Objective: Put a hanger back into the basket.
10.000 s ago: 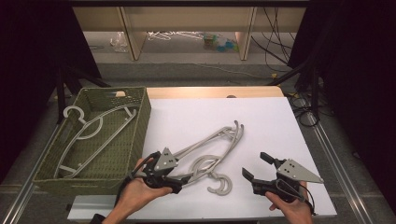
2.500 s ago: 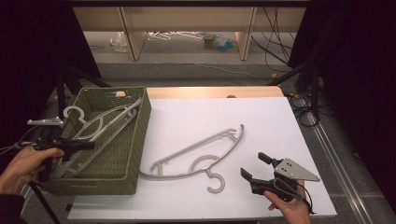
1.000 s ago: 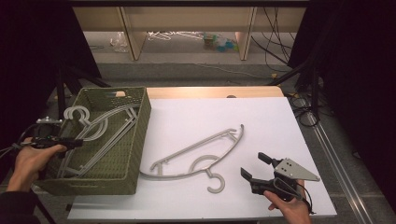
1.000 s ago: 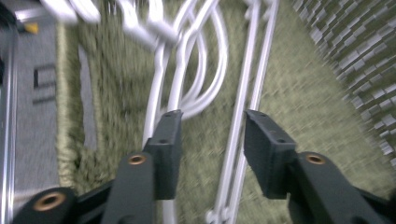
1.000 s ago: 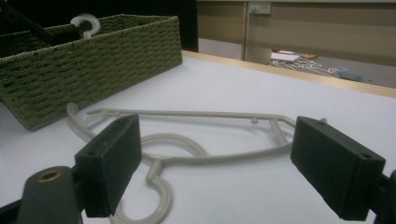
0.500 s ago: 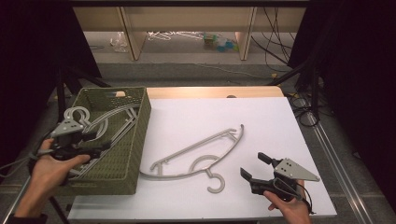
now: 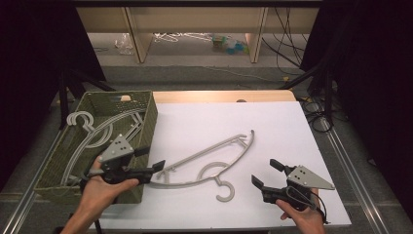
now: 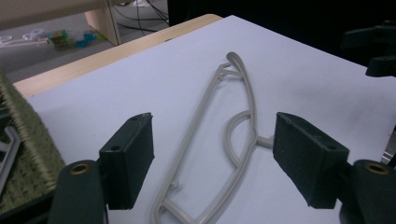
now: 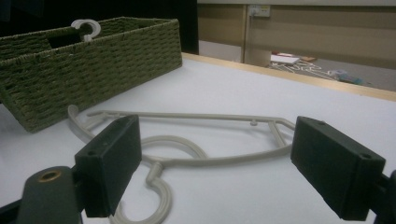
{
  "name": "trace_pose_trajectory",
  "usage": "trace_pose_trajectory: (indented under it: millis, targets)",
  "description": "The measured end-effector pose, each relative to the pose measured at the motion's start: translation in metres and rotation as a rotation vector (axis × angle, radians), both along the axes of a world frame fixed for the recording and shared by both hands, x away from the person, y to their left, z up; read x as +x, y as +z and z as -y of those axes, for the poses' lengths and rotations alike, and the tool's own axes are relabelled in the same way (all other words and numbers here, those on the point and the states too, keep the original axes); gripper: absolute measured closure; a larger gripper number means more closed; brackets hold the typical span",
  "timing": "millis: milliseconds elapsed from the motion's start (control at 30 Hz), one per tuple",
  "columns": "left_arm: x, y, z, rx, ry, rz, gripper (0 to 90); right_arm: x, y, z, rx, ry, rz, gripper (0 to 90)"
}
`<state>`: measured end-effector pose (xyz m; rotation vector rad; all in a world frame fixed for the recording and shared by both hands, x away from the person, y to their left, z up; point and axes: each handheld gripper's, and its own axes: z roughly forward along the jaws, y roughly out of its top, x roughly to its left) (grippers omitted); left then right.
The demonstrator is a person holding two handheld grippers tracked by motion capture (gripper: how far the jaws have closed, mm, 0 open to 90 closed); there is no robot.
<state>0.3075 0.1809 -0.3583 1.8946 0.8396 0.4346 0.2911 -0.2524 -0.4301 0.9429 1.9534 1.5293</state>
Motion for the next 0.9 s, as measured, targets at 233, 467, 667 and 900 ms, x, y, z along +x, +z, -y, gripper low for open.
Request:
trace_pose_trajectory:
  millis: [233,467,667,900]
  targets:
    - [-0.006,-0.018,0.016,-0.050,-0.004,0.009,27.6,0.000,0.000,0.000,0.001,0.000,-0.002,17.2]
    - [-0.008,-0.043,0.020,-0.076,-0.003,-0.022,26.7,-0.002,0.001,0.000,0.011,0.006,-0.031,17.2]
    - [-0.012,-0.054,0.026,-0.069,-0.009,-0.019,22.8,0.000,0.000,-0.001,0.021,0.015,-0.018,17.0]
    - [-0.018,-0.082,0.045,-0.053,-0.029,-0.041,17.1,-0.002,0.001,-0.001,0.008,0.019,-0.023,16.0]
